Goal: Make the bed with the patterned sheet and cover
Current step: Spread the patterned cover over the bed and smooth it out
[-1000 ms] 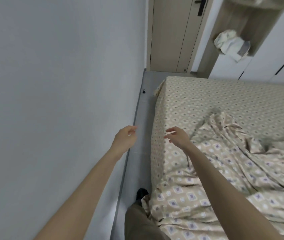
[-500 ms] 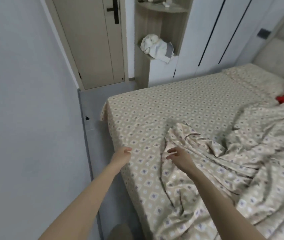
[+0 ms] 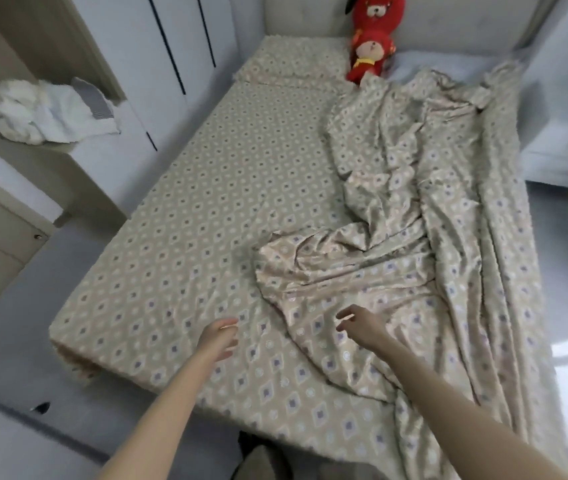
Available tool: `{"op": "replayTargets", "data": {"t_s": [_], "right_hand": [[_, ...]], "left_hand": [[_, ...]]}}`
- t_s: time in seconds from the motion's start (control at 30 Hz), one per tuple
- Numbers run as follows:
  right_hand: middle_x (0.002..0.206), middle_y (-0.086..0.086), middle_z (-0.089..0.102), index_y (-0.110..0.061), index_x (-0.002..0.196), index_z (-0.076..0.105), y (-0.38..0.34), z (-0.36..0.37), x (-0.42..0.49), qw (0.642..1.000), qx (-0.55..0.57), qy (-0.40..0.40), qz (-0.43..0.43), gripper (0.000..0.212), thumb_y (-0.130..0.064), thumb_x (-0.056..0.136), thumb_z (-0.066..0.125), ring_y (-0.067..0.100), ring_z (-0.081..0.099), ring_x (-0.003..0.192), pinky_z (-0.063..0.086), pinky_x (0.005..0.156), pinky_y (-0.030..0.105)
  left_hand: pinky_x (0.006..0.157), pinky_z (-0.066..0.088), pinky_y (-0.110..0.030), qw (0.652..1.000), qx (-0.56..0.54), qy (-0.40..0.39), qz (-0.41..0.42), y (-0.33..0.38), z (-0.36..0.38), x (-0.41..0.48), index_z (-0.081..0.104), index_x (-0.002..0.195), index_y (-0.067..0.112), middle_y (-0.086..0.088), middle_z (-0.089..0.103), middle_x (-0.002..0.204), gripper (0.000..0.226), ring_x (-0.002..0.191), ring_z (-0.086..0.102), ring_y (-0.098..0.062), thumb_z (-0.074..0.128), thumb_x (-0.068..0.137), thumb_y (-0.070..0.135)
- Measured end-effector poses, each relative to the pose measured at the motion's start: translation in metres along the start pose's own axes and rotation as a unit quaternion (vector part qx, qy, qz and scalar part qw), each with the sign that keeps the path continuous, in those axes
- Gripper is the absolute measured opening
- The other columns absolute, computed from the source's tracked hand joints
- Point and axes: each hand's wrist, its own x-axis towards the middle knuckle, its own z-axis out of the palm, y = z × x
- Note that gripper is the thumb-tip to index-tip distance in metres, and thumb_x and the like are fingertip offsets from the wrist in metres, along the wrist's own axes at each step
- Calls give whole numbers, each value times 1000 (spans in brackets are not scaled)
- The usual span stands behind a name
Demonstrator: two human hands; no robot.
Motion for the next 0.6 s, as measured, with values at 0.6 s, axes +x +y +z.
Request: {"op": "replayTargets", "data": {"t_s": [0.6], "right_hand": [[129,4,52,-20,123,53,13,101,157,997,-1,-1,74,38,-10,90,37,19,55,93,43,74,28]], "left_hand": [[79,48,-35,995,-24,-37,-91,32,16,220,48,134,11,-10,55,117,37,100,55,-27,47,97,9]]}}
